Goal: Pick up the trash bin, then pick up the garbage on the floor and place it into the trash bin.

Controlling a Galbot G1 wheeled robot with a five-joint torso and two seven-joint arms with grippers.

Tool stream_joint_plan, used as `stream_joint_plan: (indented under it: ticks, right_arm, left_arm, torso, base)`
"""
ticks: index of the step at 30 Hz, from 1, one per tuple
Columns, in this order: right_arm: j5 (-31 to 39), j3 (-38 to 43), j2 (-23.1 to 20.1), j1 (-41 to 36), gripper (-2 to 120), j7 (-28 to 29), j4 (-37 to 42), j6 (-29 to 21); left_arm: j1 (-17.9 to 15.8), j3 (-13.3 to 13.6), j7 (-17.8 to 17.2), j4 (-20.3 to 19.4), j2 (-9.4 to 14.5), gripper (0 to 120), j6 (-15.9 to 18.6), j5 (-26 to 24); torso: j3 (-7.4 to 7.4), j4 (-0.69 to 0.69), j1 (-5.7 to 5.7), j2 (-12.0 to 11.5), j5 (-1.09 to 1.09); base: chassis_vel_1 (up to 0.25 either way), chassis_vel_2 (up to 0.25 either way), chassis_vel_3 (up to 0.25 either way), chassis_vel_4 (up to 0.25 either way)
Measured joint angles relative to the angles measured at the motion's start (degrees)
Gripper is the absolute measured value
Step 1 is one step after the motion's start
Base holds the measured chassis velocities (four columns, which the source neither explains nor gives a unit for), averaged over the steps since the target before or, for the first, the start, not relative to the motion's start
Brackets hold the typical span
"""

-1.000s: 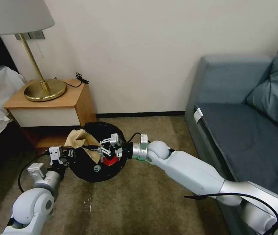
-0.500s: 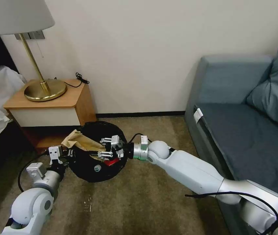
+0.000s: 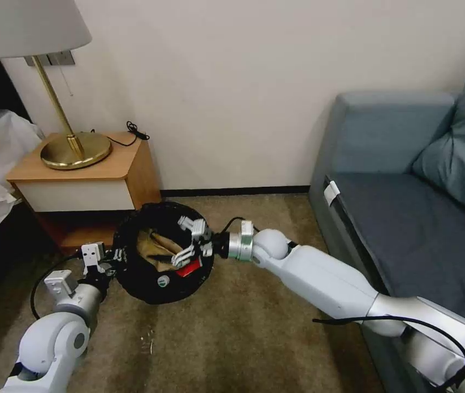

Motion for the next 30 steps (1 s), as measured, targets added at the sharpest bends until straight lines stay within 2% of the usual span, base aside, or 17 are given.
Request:
stream_joint_plan:
  ticks: [2, 3, 5, 9, 11, 12, 14, 15, 16, 17, 18, 19, 21, 23, 24, 28, 30]
  right_arm:
    - [1.0, 3.4, -2.8, 0.5, 100, -0.2, 2.9, 0.0]
    - [1.0, 3.4, -2.8, 0.5, 100, -0.2, 2.9, 0.0]
    - [2.9, 7.1, -5.9, 0.2, 100, 2.2, 6.3, 0.6]
    - [4.4, 10.6, -7.7, -1.5, 100, 6.4, 9.5, 0.6]
    - [6.1, 17.1, -9.1, -6.2, 100, 16.6, 14.3, 0.2]
    - [6.1, 17.1, -9.1, -6.2, 100, 16.6, 14.3, 0.2]
    - [6.3, 22.0, -9.3, -9.0, 100, 22.4, 15.9, -0.7]
    - [6.3, 22.0, -9.3, -9.0, 100, 22.4, 15.9, -0.7]
    - [5.9, 25.0, -9.3, -10.6, 100, 25.7, 16.6, -1.2]
    - [5.9, 25.0, -9.3, -10.6, 100, 25.7, 16.6, -1.2]
    - [5.3, 28.3, -9.4, -12.4, 100, 28.4, 17.3, -1.9]
    - [5.3, 28.3, -9.4, -12.4, 100, 28.4, 17.3, -1.9]
    - [4.4, 32.8, -10.2, -16.1, 100, 29.7, 18.9, -2.9]
    - [4.2, 33.1, -10.3, -16.6, 100, 29.8, 19.0, -3.0]
    - [2.9, 34.9, -10.9, -19.4, 100, 29.7, 19.7, -3.0]
    - [1.8, 36.1, -11.1, -22.1, 100, 29.4, 20.3, -2.6]
    - [1.2, 36.7, -11.1, -23.8, 100, 29.0, 20.7, -2.3]
  left_arm:
    - [-0.1, -0.2, -0.9, 0.6, 0.1, 1, 0.7, -0.8]
    - [-0.1, -0.2, -0.9, 0.6, 0.1, 1, 0.7, -0.8]
    - [-0.3, -0.4, -1.5, 1.2, 0.3, 1, 1.2, -2.0]
    - [-0.3, -0.7, -2.4, 1.3, 0.4, 1, 2.1, -4.3]
    - [-0.7, -0.7, -6.5, 0.9, 0.4, 1, 5.1, -10.6]
    - [-0.7, -0.7, -6.5, 0.9, 0.4, 1, 5.1, -10.6]
    - [-1.0, -0.7, -10.6, 0.5, 0.6, 1, 8.6, -14.7]
    - [-1.0, -0.7, -10.6, 0.5, 0.6, 1, 8.6, -14.7]
    - [-1.1, -0.8, -14.3, 0.1, 0.7, 1, 11.6, -18.3]
    - [-1.1, -0.8, -14.3, 0.1, 0.7, 1, 11.6, -18.3]
    - [-1.2, -0.7, -18.8, -0.4, 0.9, 1, 14.9, -23.2]
    - [-1.2, -0.7, -18.8, -0.4, 0.9, 1, 14.9, -23.2]
    - [-1.5, -0.8, -27.5, -1.1, 1.2, 1, 19.6, -32.5]
    - [-1.5, -0.8, -28.3, -1.1, 1.2, 1, 19.9, -33.3]
    - [-1.7, -0.5, -33.0, -0.6, 1.3, 1, 21.2, -36.6]
    - [-2.1, -0.3, -35.1, 0.9, 1.4, 1, 21.4, -36.9]
    - [-2.6, 0.0, -34.1, 2.7, 1.3, 1, 20.8, -35.0]
  torso:
    - [0.00, -0.03, 0.00, 0.0, 0.00]
    - [0.00, -0.03, 0.00, 0.0, 0.00]
    - [0.00, -0.02, 0.00, 0.0, -0.01]
    - [0.00, 0.00, 0.00, 0.0, 0.00]
    - [0.00, -0.03, 0.00, 0.0, 0.01]
    - [0.00, -0.03, 0.00, 0.0, 0.01]
    - [-0.01, -0.03, 0.00, 0.0, 0.01]
    - [-0.01, -0.03, 0.00, 0.0, 0.01]
    - [0.00, -0.01, 0.00, 0.0, 0.00]
    - [0.00, -0.01, 0.00, 0.0, 0.00]
    - [0.00, 0.00, 0.00, 0.0, 0.01]
    - [0.00, 0.00, 0.00, 0.0, 0.01]
    - [-0.01, -0.02, 0.00, 0.0, 0.01]
    - [0.00, -0.03, 0.00, 0.0, 0.01]
    - [-0.01, -0.04, 0.00, 0.0, 0.00]
    - [0.00, 0.00, 0.00, 0.0, 0.01]
    - [0.00, 0.01, 0.00, 0.0, -0.01]
  base:
    - [0.000, 0.000, 0.000, 0.000]
    - [0.000, 0.000, 0.000, 0.000]
    - [0.000, 0.000, 0.000, 0.000]
    - [0.000, 0.000, 0.000, 0.000]
    - [0.000, 0.000, 0.000, 0.000]
    - [0.000, 0.000, 0.000, 0.000]
    - [0.000, 0.000, 0.000, 0.000]
    - [0.000, 0.000, 0.000, 0.000]
    - [0.000, 0.000, 0.000, 0.000]
    - [0.000, 0.000, 0.000, 0.000]
    - [0.000, 0.000, 0.000, 0.000]
    - [0.000, 0.000, 0.000, 0.000]
    - [0.000, 0.000, 0.000, 0.000]
    - [0.000, 0.000, 0.000, 0.000]
    - [0.000, 0.000, 0.000, 0.000]
    - [0.000, 0.000, 0.000, 0.000]
    - [0.000, 0.000, 0.000, 0.000]
